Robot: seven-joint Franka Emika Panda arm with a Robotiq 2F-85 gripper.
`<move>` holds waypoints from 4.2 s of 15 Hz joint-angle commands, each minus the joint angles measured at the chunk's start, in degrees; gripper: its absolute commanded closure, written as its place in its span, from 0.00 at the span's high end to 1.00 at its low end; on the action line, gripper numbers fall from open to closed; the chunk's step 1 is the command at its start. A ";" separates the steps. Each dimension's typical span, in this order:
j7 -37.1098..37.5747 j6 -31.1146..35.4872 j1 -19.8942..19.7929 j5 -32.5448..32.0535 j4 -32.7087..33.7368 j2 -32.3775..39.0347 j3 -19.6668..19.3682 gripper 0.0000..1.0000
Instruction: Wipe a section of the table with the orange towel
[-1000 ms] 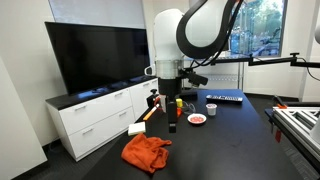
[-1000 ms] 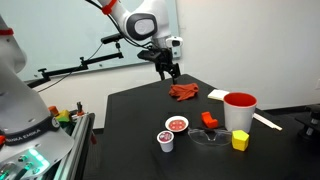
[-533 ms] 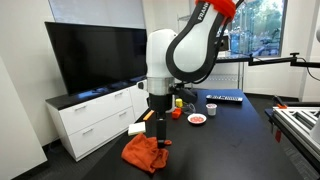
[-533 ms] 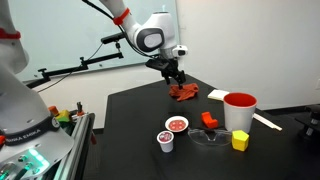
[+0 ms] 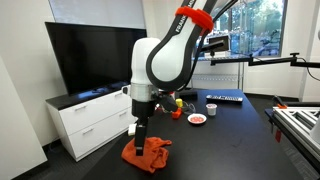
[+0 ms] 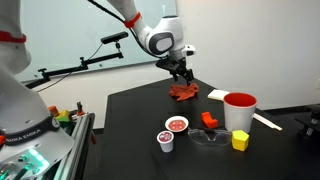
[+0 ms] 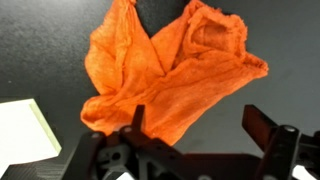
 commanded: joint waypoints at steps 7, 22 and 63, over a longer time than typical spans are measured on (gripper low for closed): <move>-0.99 -4.69 -0.17 -3.46 4.31 1.50 0.05 1.00; -0.90 -8.38 1.93 -11.18 2.58 0.29 -3.56 0.93; -15.82 -3.80 -5.11 -7.40 -17.64 -11.30 3.72 0.00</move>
